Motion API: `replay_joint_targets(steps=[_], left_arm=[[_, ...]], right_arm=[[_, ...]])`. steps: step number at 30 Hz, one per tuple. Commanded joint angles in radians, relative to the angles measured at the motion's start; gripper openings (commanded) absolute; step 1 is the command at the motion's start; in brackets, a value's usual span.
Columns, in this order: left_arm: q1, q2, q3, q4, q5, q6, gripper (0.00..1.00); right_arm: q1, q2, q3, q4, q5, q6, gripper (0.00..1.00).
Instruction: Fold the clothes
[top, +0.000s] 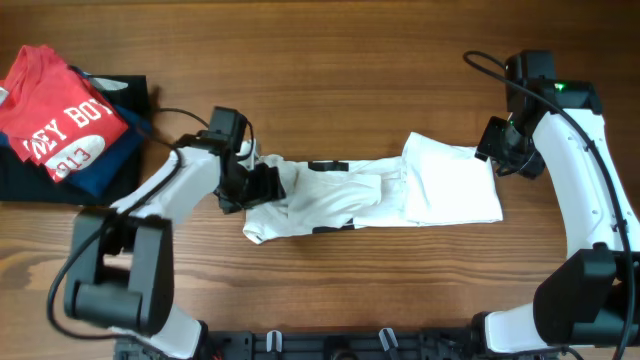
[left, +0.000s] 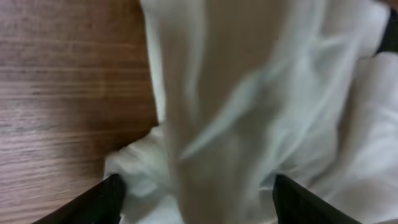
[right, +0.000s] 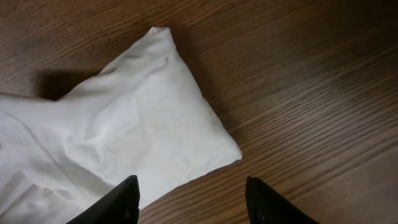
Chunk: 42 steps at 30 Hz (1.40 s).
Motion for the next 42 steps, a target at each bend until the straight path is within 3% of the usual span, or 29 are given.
replay_joint_targets(steps=[1,6,9,10,13,22,30,36,42], left_arm=[[-0.023,0.08,-0.013,0.014,-0.019,0.028,0.78],[-0.063,0.116,-0.013,0.02,0.044,0.028,0.71],[-0.093,0.112,-0.013,0.021,0.076,0.029,0.36],[-0.096,0.112,-0.013,0.02,0.076,0.028,0.19],[-0.077,0.1,-0.012,0.019,0.072,0.029,0.05],[0.183,-0.018,0.098,-0.134,-0.153,0.028,0.04],[0.415,-0.046,0.275,-0.263,-0.159,0.012,0.04],[0.39,-0.058,0.402,-0.418,-0.077,-0.002,0.04],[0.235,-0.114,0.453,-0.465,0.002,-0.017,0.04]], right_arm=[[-0.001,-0.005,-0.001,-0.007,-0.001,-0.01,0.56],[-0.001,-0.005,-0.001,-0.008,-0.001,-0.01,0.56],[-0.001,-0.005,-0.001,-0.011,-0.002,-0.01,0.56],[-0.001,-0.005,-0.001,-0.011,-0.002,-0.01,0.56],[-0.001,-0.005,-0.001,-0.014,-0.001,-0.01,0.56],[-0.001,-0.005,-0.001,-0.021,-0.001,-0.01,0.55],[-0.001,-0.005,-0.001,-0.023,-0.001,-0.021,0.56],[-0.001,-0.005,-0.001,-0.026,-0.001,-0.035,0.55],[-0.001,-0.005,-0.001,-0.042,-0.001,-0.036,0.56]])
